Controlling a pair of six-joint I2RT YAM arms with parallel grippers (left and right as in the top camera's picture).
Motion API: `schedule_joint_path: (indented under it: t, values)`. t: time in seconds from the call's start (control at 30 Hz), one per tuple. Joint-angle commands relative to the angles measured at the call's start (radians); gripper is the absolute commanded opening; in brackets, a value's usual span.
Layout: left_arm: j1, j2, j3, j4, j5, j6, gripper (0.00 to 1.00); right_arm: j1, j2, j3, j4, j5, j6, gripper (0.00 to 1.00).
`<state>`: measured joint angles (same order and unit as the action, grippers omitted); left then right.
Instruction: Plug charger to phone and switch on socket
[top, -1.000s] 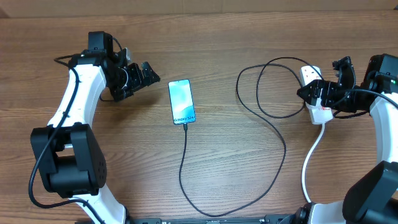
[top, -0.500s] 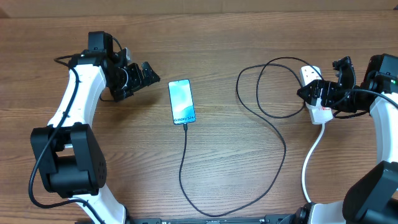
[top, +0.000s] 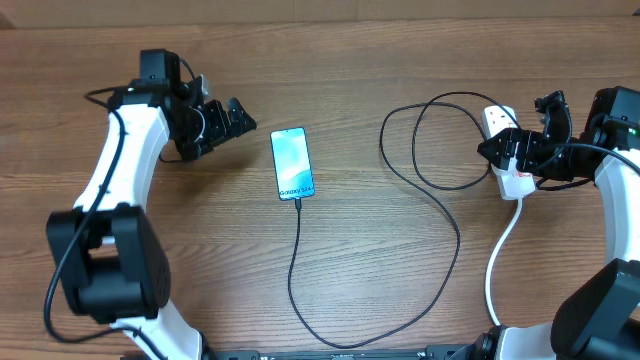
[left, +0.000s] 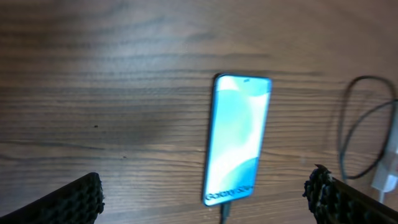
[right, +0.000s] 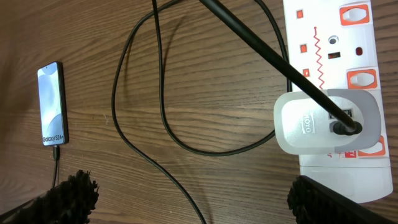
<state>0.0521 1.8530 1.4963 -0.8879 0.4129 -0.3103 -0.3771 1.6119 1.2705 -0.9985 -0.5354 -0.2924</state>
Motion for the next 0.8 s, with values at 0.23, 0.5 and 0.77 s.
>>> schedule_joint_path:
  t: [0.23,0.5,0.77]
  values:
    - [-0.008,-0.563,0.01,0.002,-0.005,0.011,1.0,0.003,-0.024,0.006,0.001,0.0,-0.011,1.0]
    - [-0.008,-0.654,0.01,0.001,-0.005,0.011,1.0,0.003,-0.024,0.006,0.001,0.0,-0.012,1.0]
    - [-0.008,-0.687,0.002,-0.057,-0.156,0.053,1.0,0.003,-0.024,0.006,0.001,0.0,-0.011,1.0]
